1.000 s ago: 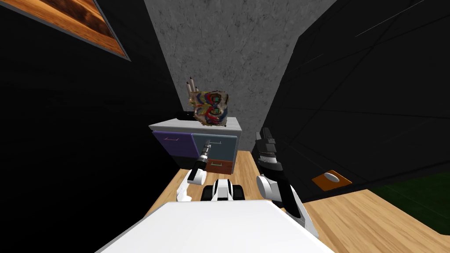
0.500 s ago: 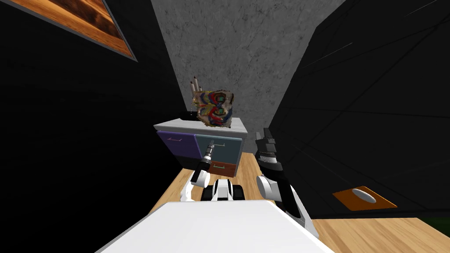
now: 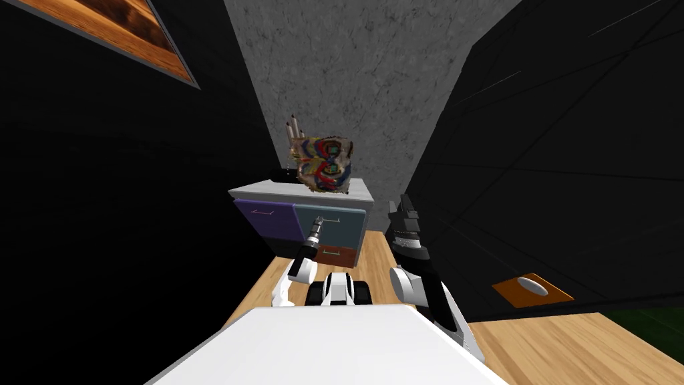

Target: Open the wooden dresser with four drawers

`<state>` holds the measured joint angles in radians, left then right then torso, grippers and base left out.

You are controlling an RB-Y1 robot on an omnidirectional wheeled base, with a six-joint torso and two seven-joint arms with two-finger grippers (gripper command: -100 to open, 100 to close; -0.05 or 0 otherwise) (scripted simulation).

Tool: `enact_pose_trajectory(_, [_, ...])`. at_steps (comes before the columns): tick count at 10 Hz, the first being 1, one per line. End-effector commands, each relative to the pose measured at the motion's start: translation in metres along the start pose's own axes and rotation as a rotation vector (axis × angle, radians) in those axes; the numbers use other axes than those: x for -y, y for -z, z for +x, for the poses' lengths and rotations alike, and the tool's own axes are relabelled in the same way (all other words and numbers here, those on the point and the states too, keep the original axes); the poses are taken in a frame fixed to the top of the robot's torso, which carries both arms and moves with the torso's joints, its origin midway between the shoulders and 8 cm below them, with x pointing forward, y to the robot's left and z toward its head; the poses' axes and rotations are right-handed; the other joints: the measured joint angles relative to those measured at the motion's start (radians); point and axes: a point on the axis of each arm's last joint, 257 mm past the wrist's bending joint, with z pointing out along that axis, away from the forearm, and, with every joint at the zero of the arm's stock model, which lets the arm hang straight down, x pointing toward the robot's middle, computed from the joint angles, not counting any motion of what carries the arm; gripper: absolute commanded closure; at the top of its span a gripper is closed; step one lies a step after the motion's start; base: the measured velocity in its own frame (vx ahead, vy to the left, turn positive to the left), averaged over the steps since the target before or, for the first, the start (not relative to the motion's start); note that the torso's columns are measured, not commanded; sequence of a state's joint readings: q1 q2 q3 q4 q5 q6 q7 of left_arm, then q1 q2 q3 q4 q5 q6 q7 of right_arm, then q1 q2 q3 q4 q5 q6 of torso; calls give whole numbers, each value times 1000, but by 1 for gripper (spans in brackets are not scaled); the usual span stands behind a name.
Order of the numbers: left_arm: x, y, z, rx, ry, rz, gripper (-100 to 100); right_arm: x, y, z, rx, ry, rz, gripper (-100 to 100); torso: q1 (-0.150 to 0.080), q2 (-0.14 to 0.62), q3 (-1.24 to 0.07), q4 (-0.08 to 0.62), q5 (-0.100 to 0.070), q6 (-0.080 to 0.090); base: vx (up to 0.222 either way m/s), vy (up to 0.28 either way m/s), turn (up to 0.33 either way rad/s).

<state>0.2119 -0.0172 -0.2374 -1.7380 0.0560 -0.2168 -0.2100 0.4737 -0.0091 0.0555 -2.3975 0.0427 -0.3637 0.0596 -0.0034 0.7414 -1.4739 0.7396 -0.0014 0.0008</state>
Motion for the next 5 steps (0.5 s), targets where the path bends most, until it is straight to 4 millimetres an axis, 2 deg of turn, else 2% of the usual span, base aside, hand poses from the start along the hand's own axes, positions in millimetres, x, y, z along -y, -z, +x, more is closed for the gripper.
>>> enact_pose_trajectory(1, [-4, -2, -21, 21, -2, 0, 100, 0, 0, 0, 0, 0, 0, 0, 1, -1, -1, 0, 0, 0, -73, -37, -93])
enact_pose_trajectory(5, [-11, -4, -57, 56, -8, -1, 100, 0, 0, 0, 0, 0, 0, 0, 0, -5, -3, -2, 1, 2, -62, -47, -86])
